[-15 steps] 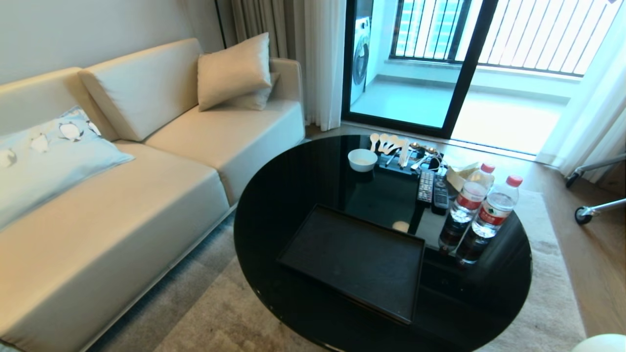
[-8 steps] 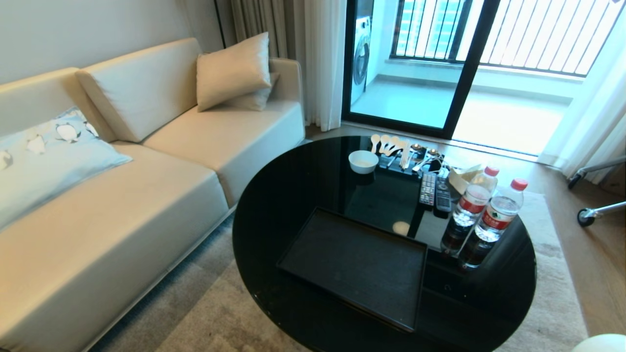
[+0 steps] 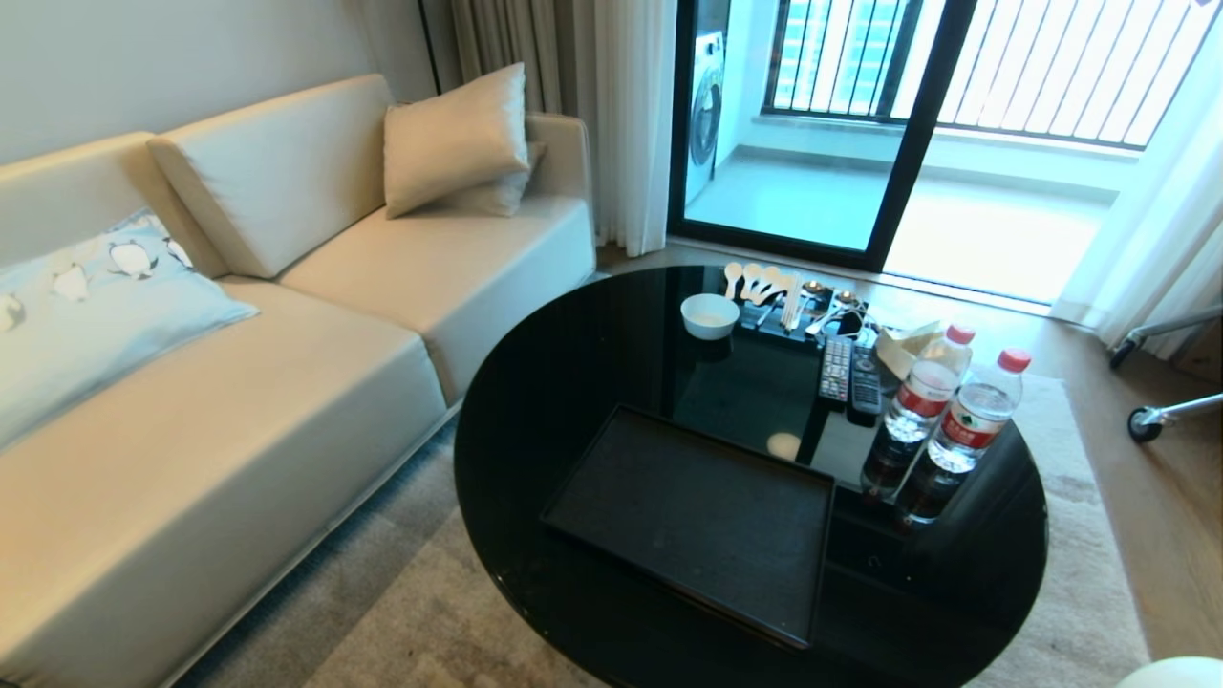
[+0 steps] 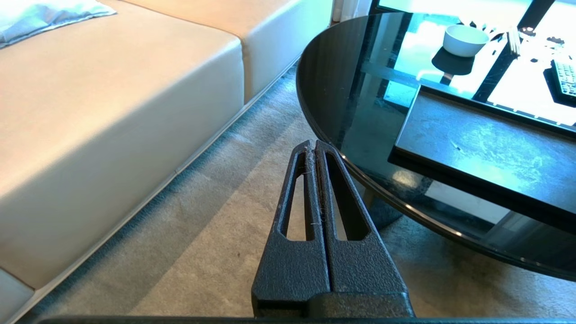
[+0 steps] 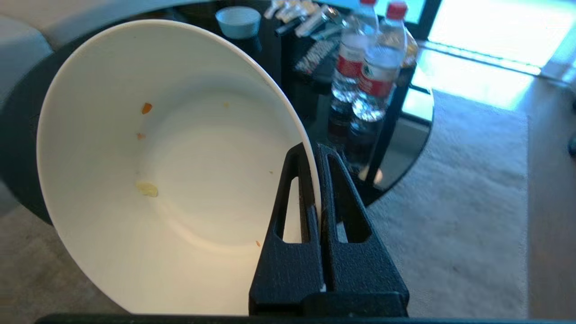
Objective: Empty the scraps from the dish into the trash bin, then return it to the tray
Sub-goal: Put the bowl back to the table
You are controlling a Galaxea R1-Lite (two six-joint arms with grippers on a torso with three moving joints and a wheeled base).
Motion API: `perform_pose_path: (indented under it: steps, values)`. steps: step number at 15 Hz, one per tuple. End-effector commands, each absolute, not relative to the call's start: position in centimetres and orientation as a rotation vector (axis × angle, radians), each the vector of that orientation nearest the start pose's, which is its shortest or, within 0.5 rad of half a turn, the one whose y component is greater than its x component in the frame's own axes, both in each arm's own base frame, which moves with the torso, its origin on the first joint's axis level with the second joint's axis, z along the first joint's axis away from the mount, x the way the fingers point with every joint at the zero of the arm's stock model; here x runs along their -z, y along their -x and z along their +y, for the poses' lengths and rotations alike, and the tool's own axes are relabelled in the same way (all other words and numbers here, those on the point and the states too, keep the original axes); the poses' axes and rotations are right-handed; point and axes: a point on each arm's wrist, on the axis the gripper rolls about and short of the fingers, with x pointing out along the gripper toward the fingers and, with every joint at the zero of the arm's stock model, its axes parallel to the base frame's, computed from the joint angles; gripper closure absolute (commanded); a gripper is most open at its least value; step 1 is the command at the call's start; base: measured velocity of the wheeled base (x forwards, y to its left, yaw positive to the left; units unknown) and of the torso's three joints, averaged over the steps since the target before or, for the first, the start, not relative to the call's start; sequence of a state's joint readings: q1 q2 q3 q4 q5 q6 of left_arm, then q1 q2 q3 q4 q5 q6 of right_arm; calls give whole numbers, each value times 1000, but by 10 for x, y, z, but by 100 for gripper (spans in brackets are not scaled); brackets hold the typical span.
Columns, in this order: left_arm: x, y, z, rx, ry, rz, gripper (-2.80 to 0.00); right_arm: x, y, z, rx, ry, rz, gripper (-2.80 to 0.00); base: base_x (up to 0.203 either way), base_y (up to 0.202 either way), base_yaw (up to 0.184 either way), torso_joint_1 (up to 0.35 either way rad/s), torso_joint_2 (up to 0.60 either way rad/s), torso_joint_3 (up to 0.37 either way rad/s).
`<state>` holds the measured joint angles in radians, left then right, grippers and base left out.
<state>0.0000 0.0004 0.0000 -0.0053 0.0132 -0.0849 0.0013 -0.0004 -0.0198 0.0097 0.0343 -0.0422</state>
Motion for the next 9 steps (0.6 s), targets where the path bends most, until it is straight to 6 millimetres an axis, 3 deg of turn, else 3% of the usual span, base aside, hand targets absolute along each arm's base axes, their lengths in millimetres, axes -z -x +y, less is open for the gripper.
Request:
perform_pose_path:
  steps: [1,5,9]
  values:
    - [-76,23,0,-14,86,-7,0,-103,30,3,-136,63,-61,0,0,0,0,0,0,0]
    - [-76,23,0,-14,86,-7,0,-143,15,5,-228,184,11,0,0,0,0,0,0,0]
    - [-76,23,0,-14,86,-7,0,-179,-25,6,-292,201,131,0,0,0,0,0,0,0]
